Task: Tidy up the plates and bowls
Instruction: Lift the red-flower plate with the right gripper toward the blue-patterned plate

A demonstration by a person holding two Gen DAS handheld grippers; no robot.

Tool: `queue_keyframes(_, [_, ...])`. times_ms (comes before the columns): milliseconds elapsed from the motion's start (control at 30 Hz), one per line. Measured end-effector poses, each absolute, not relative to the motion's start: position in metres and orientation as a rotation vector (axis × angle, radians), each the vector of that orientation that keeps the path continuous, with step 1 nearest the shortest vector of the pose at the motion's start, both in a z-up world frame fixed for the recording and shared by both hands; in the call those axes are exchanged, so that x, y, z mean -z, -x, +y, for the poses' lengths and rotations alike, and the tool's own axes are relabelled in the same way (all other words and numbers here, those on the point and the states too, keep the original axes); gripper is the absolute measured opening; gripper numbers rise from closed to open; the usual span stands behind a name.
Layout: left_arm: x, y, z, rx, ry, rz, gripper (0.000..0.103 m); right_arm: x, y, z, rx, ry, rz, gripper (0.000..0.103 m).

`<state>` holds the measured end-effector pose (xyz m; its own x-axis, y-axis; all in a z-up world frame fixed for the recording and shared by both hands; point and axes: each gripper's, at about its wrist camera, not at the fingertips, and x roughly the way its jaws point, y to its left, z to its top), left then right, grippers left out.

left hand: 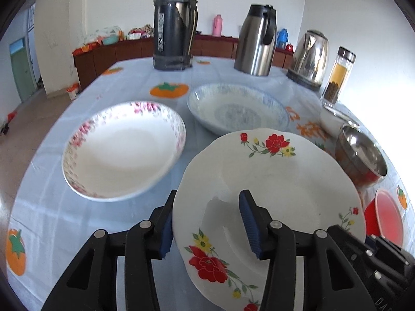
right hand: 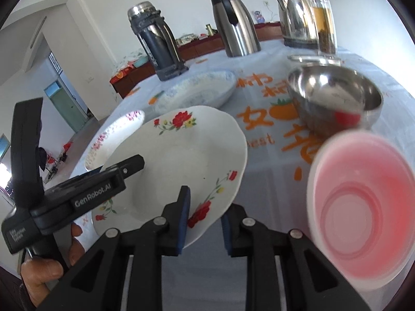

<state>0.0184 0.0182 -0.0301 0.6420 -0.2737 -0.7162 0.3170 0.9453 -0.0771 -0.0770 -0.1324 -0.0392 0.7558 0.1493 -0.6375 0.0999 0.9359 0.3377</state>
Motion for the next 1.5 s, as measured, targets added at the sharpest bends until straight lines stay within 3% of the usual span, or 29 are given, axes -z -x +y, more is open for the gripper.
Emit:
queue_keyframes(433, [0.005,-0.075,0.007,0.347,-0.053,0.734,0.049,0.016,0.014,-0.143,0.02,-0.415,0.632,0.023])
queue_keyframes(867, [0.025,-0.139,-0.016,0.345,-0.055,0.799,0.049,0.03,-0.042,-0.161,0.1,-0.476,0.673,0.023])
queue_keyframes(1500, [0.039,-0.173,-0.032,0.285,-0.088,0.836,0.049,0.035,-0.08,-0.167,0.125,-0.468,0.67,0.026])
